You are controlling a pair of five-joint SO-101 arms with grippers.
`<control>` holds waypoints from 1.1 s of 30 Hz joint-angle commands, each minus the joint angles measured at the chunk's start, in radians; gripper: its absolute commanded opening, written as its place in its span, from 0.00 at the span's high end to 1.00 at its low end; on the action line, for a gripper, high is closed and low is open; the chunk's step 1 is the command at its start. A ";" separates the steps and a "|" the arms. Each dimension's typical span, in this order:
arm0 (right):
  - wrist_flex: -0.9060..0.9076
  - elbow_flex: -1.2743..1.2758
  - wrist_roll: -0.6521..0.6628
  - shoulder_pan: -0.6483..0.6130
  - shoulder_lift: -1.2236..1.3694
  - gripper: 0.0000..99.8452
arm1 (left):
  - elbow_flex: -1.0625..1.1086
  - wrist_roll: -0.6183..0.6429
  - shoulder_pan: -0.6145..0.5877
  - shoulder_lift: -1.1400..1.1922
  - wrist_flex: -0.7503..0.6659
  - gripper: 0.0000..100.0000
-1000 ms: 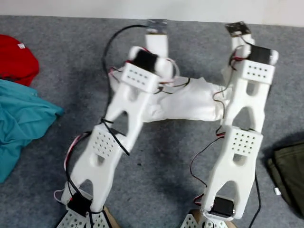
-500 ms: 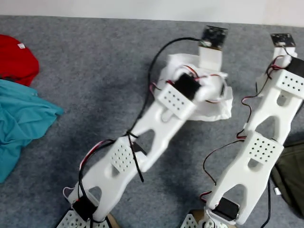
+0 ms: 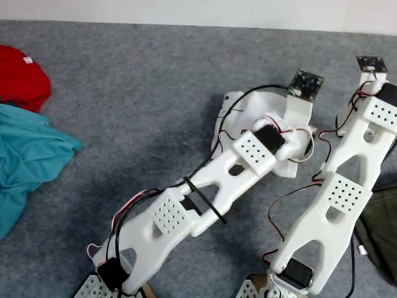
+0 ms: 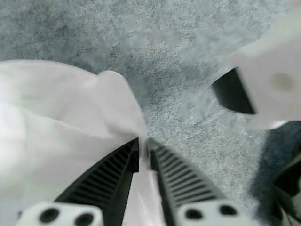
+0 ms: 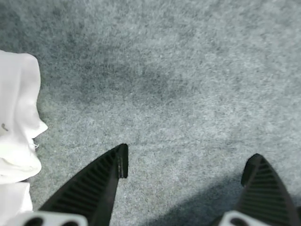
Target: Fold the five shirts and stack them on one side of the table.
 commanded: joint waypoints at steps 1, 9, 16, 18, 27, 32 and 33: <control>0.007 -0.044 -0.009 -0.018 -0.022 0.63 | -0.008 0.006 -0.007 -0.079 0.014 0.66; 0.007 -0.044 -0.012 -0.047 -0.022 0.63 | -0.277 0.002 -0.010 -0.145 0.259 0.37; 0.012 -0.045 -0.038 -0.096 -0.041 0.63 | -0.549 0.006 -0.257 -0.209 0.605 0.37; 0.013 -0.036 -0.115 -0.125 -0.087 0.63 | -0.596 0.008 -0.331 -0.209 0.721 0.39; 0.013 0.378 -0.250 -0.283 -0.572 0.63 | -0.610 0.002 -0.512 -0.151 0.802 0.97; -0.001 0.771 -0.249 -0.384 -0.909 0.63 | -0.501 0.002 -0.558 -0.108 0.802 0.92; -0.010 0.837 -0.249 -0.400 -0.954 0.63 | -0.470 0.003 -0.558 -0.097 0.802 0.92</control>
